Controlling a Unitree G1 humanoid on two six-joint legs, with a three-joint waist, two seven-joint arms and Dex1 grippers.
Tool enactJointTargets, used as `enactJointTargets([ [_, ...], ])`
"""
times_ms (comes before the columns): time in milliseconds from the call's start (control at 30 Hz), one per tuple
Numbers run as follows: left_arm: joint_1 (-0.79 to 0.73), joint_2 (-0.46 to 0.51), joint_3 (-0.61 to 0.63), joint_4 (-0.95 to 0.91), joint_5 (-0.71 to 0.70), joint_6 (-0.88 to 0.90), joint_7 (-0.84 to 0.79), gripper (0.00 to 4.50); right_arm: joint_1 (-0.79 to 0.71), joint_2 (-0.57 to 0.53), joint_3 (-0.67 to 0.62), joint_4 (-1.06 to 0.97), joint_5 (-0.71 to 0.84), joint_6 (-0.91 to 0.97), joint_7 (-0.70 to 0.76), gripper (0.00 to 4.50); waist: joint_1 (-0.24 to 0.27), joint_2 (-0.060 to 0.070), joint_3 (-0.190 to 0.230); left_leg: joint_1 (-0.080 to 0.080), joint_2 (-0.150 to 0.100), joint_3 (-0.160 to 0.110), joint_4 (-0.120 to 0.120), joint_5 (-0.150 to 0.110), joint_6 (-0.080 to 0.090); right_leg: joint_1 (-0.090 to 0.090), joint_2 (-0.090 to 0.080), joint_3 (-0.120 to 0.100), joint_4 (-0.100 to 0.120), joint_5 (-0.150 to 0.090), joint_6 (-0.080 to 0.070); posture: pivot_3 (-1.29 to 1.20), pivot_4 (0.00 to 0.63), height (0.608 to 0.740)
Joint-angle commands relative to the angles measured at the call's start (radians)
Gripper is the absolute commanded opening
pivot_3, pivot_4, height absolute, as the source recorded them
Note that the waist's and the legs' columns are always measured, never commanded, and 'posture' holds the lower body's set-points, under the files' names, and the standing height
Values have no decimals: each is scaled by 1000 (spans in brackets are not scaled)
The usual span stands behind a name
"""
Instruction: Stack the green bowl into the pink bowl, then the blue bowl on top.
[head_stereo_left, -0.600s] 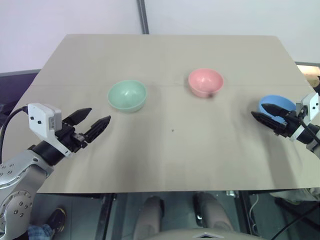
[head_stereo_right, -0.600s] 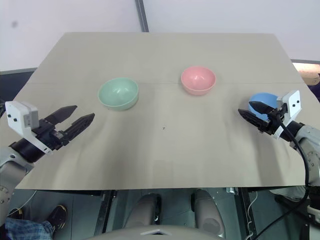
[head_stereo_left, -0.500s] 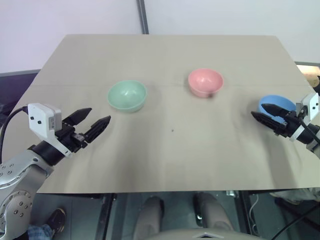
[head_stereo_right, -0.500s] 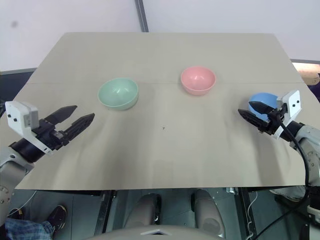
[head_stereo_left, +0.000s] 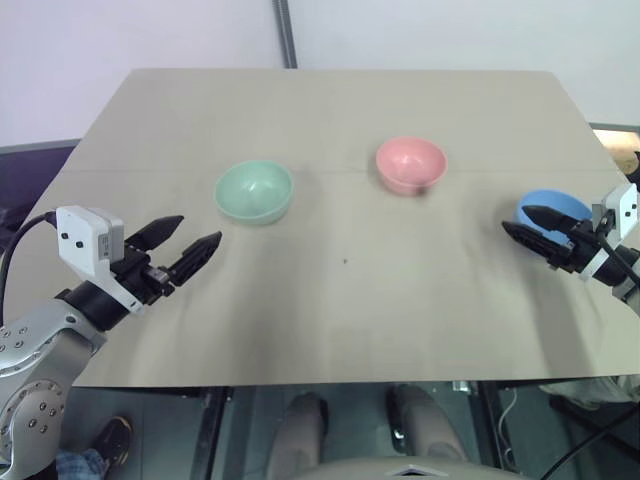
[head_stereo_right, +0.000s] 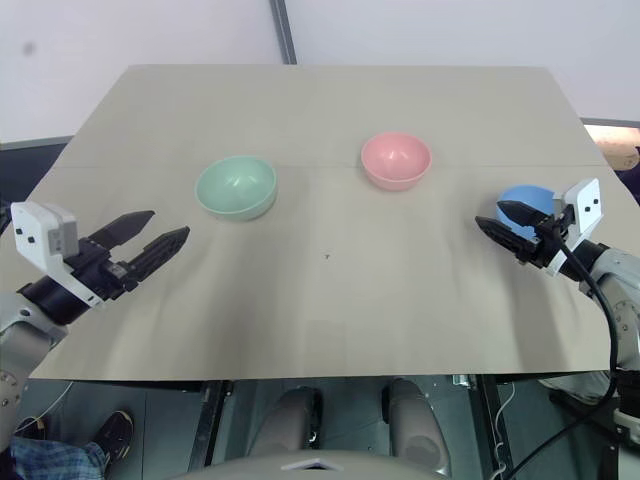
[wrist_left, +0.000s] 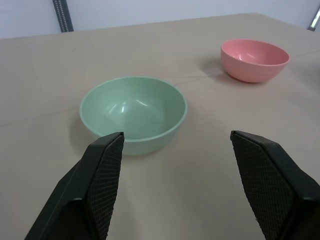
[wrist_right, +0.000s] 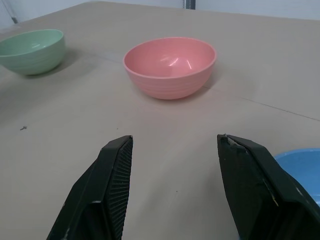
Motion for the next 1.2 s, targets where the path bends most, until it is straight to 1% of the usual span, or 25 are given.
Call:
enactJointTargets([
  [33, 4, 7, 24, -16, -12, -5, -8, 3605, -12, -18, -21, -10, -3, -17, 6, 2961, 0, 0, 0, 0, 0, 0, 0, 0, 0, 0, 0, 0, 0, 0, 0, 0, 150, 740],
  [267, 0, 12, 31, -17, -23, -1, -13, 3605, -22, -12, -13, 0, -14, -25, 8, 2961, 0, 0, 0, 0, 0, 0, 0, 0, 0, 0, 0, 0, 0, 0, 0, 0, 150, 740],
  [400, -6, 13, 39, -21, -51, 9, -9, 3605, -30, -14, -3, -6, -19, -19, 11, 2961, 0, 0, 0, 0, 0, 0, 0, 0, 0, 0, 0, 0, 0, 0, 0, 0, 150, 740],
  [467, -2, 13, 46, -26, -84, 21, -17, 3605, -50, -35, 34, 1, -69, -21, 1, 2961, -1, 0, 0, 0, 0, 0, 0, 0, 0, 0, 0, 0, 0, 0, 0, 0, 150, 740],
  [567, 5, 26, 51, -45, -168, 42, -63, 3605, -138, -50, 124, 27, -151, 3, -34, 2961, -4, 0, 0, 1, 0, 1, 0, 0, 0, 0, 0, 1, 0, 0, 0, 0, 150, 740],
  [700, 8, 64, 39, -44, -191, 49, -115, 3605, -280, -31, 261, 77, -248, 3, -41, 2961, -3, 0, 0, 1, 0, 1, 0, 0, 0, 0, 1, 1, 1, 0, 0, 0, 150, 740],
  [767, 26, 90, 39, -49, -196, 56, -153, 3605, -356, -29, 341, 117, -335, -20, -52, 2961, -3, 0, 0, 1, 0, 1, 0, 0, 0, 0, 0, 1, 1, 0, 0, 0, 150, 740],
  [867, 59, 117, 41, -59, -200, 64, -200, 3605, -474, -39, 492, 189, -487, -138, 3, 2961, -3, 0, 0, 1, 0, 2, 0, 0, 0, 0, 0, 1, 0, 0, 0, 0, 150, 740],
  [967, 69, 130, 25, -55, -175, 54, -225, 3605, -601, 9, 597, 282, -586, -251, 42, 2961, -3, 1, 0, -1, 0, 2, 0, 0, 0, -2, 0, 1, 0, 0, 0, 0, 150, 740],
  [1067, 45, 132, 0, -38, -161, 45, -229, 3605, -726, 92, 683, 416, -678, -366, 52, 2961, -6, 1, 0, 0, 0, 2, -1, 0, 0, -2, 0, 1, 0, 0, 0, 0, 150, 740],
  [1200, 12, 129, -18, -34, -148, 43, -222, 3605, -824, 159, 752, 563, -767, -472, 77, 2961, 2, 1, 0, -1, 0, 1, -1, 0, 0, -2, 0, 0, 0, 0, 0, 0, 150, 740],
])
